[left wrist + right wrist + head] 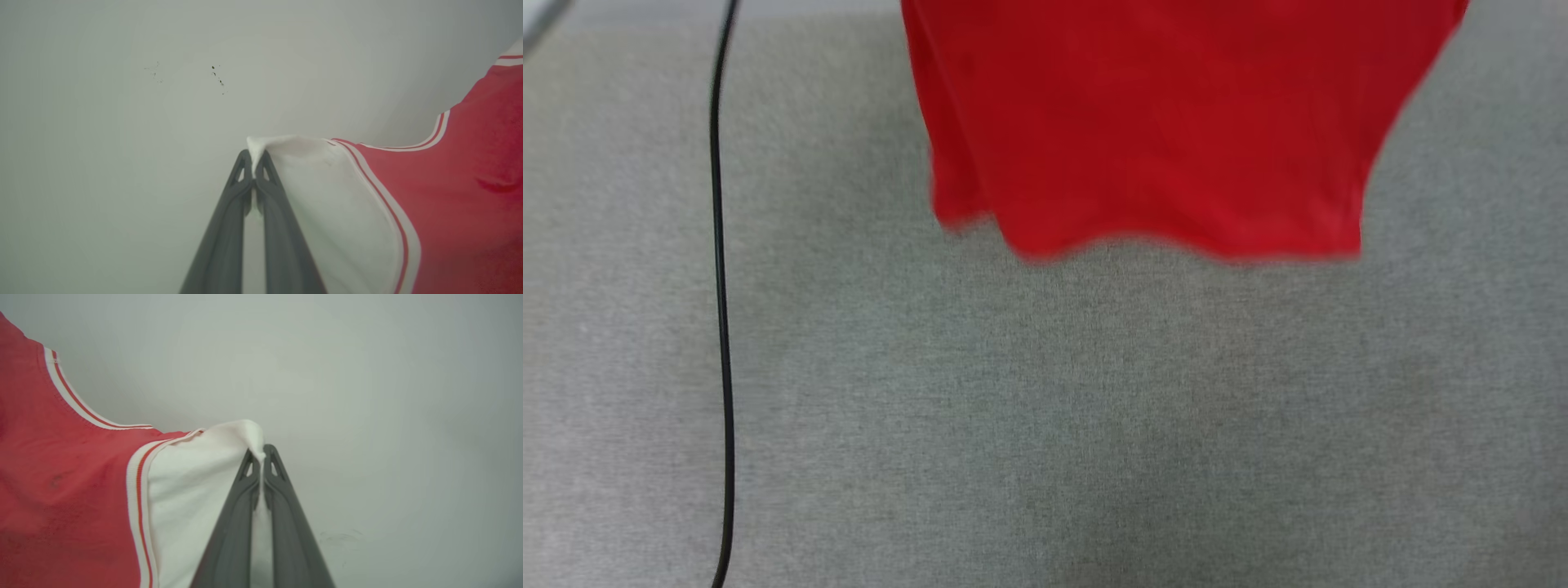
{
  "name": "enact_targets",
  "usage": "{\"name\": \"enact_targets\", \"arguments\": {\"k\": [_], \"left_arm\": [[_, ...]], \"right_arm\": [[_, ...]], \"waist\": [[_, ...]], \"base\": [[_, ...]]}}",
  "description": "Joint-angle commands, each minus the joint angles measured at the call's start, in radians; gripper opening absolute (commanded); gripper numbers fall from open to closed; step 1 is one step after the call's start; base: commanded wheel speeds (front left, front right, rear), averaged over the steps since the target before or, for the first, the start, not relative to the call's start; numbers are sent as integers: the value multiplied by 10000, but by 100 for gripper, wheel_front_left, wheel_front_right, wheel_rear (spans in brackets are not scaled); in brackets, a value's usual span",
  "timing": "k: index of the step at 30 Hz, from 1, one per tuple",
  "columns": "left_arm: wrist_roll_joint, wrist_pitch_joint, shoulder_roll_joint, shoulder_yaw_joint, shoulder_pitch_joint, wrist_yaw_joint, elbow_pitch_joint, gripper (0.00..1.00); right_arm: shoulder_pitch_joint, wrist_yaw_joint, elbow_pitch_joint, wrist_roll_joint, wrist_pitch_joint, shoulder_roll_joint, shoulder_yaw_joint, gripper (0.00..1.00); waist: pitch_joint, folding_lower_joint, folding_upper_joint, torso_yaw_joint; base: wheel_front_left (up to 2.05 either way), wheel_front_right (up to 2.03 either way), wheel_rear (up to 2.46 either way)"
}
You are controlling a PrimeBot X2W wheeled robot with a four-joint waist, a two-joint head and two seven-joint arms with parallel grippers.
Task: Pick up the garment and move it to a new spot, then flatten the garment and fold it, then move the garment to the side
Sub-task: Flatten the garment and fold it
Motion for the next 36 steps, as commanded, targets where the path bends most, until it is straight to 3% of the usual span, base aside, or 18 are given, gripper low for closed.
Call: {"name": "enact_targets", "arguments": {"k": [1, 9, 18, 27, 36], "left_arm": [[163, -154, -101, 80, -641, -81, 328, 0], [397, -1085, -534, 370, -2766, -419, 2140, 0], [211, -1701, -790, 102, -3035, -724, 3490, 0], [-239, -2347, -1009, -256, -1967, -826, 4205, 0], [-771, -3133, -780, -469, -46, -841, 4230, 0]], "right_arm": [[-752, -15, 288, -199, -291, 171, -11, 0], [-2908, -15, 1755, -714, -1366, 876, 30, 0], [-3779, -15, 3109, -609, -1986, 1304, 703, 0], [-2945, -15, 3847, 179, -2732, 1577, 1582, 0], [-1045, -15, 3444, 1469, -3475, 1563, 2462, 0]], "waist": [[662, -1, 0, -58], [1255, -1, 0, -223], [1774, -1, 0, -110], [1872, -1, 0, -135], [1267, -1, 0, -223]], "base": [[0, 0, 0], [0, 0, 0], [0, 0, 0], [0, 0, 0], [0, 0, 0]]}}
